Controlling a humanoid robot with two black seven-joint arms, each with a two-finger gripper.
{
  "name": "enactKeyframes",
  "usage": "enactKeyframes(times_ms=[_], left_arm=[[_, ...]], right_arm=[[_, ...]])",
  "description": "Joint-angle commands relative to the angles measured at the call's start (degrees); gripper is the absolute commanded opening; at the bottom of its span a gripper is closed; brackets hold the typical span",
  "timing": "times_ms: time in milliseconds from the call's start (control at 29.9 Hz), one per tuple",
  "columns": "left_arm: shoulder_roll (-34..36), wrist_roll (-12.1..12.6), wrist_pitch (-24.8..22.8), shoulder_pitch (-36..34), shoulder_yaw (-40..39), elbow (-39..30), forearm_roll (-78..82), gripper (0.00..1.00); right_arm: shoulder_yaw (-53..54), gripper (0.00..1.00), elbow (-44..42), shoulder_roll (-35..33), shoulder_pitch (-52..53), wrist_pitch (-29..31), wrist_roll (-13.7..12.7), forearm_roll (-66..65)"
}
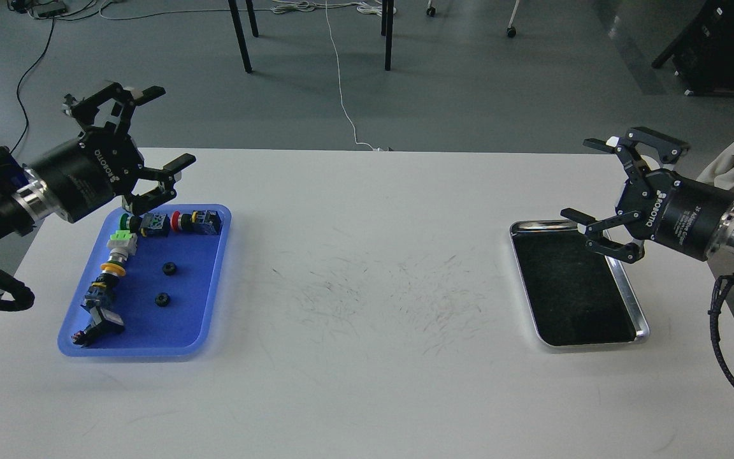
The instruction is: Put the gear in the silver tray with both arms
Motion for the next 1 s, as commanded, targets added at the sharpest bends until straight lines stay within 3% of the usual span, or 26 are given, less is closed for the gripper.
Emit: enactKeyframes(times_ms=[0, 100, 601, 802, 969], left_arm=[[-0.44, -0.23, -2.08, 0.04, -0.04, -0.03, 0.02, 0.98], [-0.35, -0.32, -2.08, -0.05, -0.12, 0.58, -0.16, 0.98], [-1.58, -0.58, -2.08, -0.22, -5.05, 5.67, -0.42, 0.98], [-4.03, -1.11, -2.08, 0.57, -5.22, 6.38, -0.42, 0.98], [-4.83, -3.66, -2.08, 1.27, -5.05, 6.73, 0.46, 0.98]], right_arm=[[-0.03, 0.99, -0.49, 1.64, 0.25, 1.71, -0.02, -0.10], [-0.12, 0.99, -2.51, 1.90, 0.43, 5.28, -0.02, -0.45], [1.71, 0.99, -6.65, 4.27, 0.69, 5.28, -0.10, -5.55], [5.23, 0.99, -7.87, 8.49, -1.06, 5.28, 0.16, -5.55], [11.03, 0.99, -11.74, 13.23, -3.35, 5.28, 4.20, -5.55]])
